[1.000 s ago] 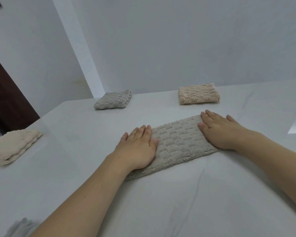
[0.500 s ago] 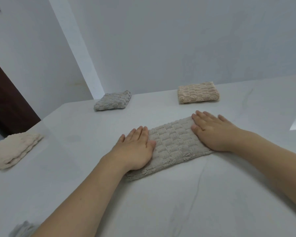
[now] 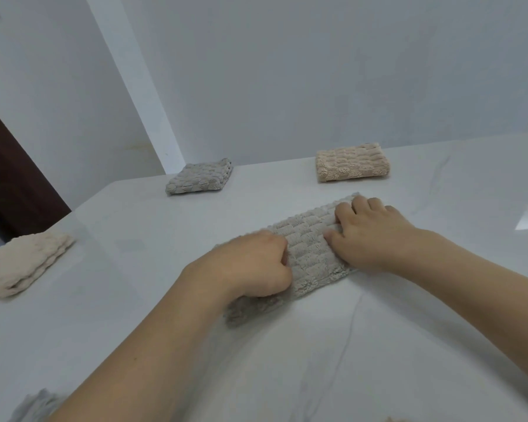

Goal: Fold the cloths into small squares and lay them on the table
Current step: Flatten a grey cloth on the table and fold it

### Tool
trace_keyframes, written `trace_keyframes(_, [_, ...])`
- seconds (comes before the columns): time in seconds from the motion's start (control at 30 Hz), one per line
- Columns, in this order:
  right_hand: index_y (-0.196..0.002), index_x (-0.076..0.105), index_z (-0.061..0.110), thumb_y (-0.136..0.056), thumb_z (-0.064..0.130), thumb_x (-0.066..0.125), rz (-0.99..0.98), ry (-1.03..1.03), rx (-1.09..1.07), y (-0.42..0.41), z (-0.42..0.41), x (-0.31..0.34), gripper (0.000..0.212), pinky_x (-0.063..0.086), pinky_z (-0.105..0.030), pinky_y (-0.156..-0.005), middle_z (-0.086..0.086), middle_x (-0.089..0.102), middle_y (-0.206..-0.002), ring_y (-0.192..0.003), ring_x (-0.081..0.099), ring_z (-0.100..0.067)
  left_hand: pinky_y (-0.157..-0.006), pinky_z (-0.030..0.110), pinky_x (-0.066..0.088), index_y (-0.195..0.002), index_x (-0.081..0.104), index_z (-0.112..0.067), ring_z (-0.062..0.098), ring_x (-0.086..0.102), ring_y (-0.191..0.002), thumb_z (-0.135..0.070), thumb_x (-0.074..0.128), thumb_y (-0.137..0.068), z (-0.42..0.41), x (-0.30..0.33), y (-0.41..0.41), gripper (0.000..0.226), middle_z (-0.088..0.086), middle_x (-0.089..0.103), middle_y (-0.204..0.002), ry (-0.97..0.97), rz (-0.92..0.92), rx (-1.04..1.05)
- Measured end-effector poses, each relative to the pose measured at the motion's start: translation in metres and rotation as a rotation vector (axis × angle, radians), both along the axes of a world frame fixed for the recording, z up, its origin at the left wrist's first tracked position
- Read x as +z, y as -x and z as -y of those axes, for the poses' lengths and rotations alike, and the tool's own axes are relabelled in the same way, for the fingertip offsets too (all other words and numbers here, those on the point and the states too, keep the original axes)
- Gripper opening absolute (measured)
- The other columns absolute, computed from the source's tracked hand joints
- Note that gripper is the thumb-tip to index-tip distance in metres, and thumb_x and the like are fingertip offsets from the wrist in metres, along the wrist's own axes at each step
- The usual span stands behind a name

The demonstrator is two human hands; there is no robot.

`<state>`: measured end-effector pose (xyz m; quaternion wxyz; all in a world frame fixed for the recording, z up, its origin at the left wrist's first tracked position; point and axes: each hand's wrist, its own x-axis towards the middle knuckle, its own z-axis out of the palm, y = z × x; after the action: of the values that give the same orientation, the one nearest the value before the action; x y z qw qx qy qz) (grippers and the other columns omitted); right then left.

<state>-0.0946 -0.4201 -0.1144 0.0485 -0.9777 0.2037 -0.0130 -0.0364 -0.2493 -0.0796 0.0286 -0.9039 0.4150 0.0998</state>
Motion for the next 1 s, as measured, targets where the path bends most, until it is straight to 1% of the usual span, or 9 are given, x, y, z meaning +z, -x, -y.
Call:
trace_keyframes(0.1, [-0.13,0.038,0.02,-0.099,0.051,0.028,-0.005,-0.024,0.073,-0.002,0.008,-0.001,0.044,0.027,-0.04,-0.107,-0.006,0.036,-0.138,-0.131,0.03,-0.025,-0.061,0.026,0.041,-0.095,0.056,-0.019,0.017,0.053,-0.081,-0.024,0.054,-0.086,0.001,0.011,0.009,0.011,-0.001,0.059,-0.099,-0.082,-0.121,-0.03])
trace_keyframes(0.27, [-0.131,0.047,0.036,-0.098,0.045,0.041,0.074,-0.108,0.209,-0.01,0.017,-0.003,0.034,0.021,-0.036,-0.11,0.006,0.038,-0.142,-0.132,0.033,-0.021,-0.086,0.038,0.054,-0.118,0.053,-0.024,0.017,0.06,-0.095,-0.01,0.052,-0.086,0.004,0.018,0.025,0.035,-0.005,0.06,-0.105,-0.102,-0.378,-0.147])
trace_keyframes(0.4, [-0.135,0.046,0.045,-0.097,0.047,0.042,0.084,-0.157,0.216,-0.014,0.023,-0.006,0.038,0.017,-0.041,-0.116,0.009,0.031,-0.149,-0.138,0.029,-0.019,-0.081,0.031,0.053,-0.123,0.057,-0.018,0.014,0.059,-0.087,0.006,0.046,-0.089,0.002,0.017,0.027,0.044,-0.001,0.056,-0.107,0.067,-0.69,-0.102])
trace_keyframes(0.47, [-0.145,0.035,0.037,-0.1,0.046,0.034,0.072,-0.141,0.227,-0.015,0.022,-0.007,0.045,0.01,-0.038,-0.118,0.008,0.024,-0.156,-0.144,0.021,-0.016,-0.081,0.03,0.053,-0.113,0.061,-0.018,0.012,0.058,-0.086,0.004,0.047,-0.088,0.005,0.014,0.024,0.036,-0.002,0.059,-0.105,0.17,-0.574,-0.079])
trace_keyframes(0.53, [-0.152,0.021,0.034,-0.102,0.047,0.024,0.019,-0.147,0.248,-0.012,0.019,-0.009,0.051,0.0,-0.038,-0.119,0.007,0.011,-0.161,-0.148,0.007,-0.013,-0.085,0.031,0.05,-0.105,0.059,-0.021,0.014,0.055,-0.092,-0.009,0.052,-0.089,0.009,0.007,0.02,0.021,-0.003,0.058,-0.108,0.164,-0.219,-0.125])
trace_keyframes(0.6, [-0.154,0.008,0.033,-0.102,0.048,0.016,-0.062,-0.114,0.275,-0.009,0.02,-0.012,0.055,-0.004,-0.039,-0.12,0.007,-0.001,-0.162,-0.149,-0.003,-0.013,-0.088,0.035,0.045,-0.097,0.05,-0.021,0.02,0.053,-0.101,-0.024,0.052,-0.092,0.01,0.001,0.021,0.006,0.001,0.054,-0.112,0.109,-0.052,-0.138])
trace_keyframes(0.8, [-0.154,-0.001,0.034,-0.102,0.049,0.012,-0.094,-0.097,0.205,-0.013,0.041,-0.014,0.055,-0.006,-0.035,-0.12,0.009,-0.007,-0.162,-0.148,-0.007,-0.011,-0.092,0.035,0.036,-0.106,0.037,-0.024,0.019,0.039,-0.116,-0.043,0.053,-0.093,0.007,0.003,0.023,0.028,0.0,0.043,-0.122,-0.102,-0.12,-0.116])
trace_keyframes(0.9, [-0.154,0.0,0.033,-0.102,0.048,0.012,-0.09,-0.1,0.18,-0.014,0.046,-0.016,0.056,-0.005,-0.036,-0.12,0.009,-0.006,-0.162,-0.148,-0.005,-0.011,-0.085,0.032,0.036,-0.114,0.038,-0.026,0.015,0.038,-0.11,-0.044,0.059,-0.09,0.004,0.009,0.026,0.037,-0.004,0.041,-0.122,-0.129,-0.144,-0.125])
trace_keyframes(1.0, [-0.154,0.002,0.033,-0.102,0.049,0.013,-0.072,-0.099,0.185,-0.014,0.046,-0.018,0.056,-0.005,-0.037,-0.12,0.008,-0.005,-0.162,-0.148,-0.004,-0.011,-0.071,0.027,0.035,-0.126,0.034,-0.03,0.011,0.037,-0.105,-0.047,0.07,-0.08,-0.001,0.019,0.03,0.061,-0.008,0.037,-0.125,-0.211,-0.192,-0.124])
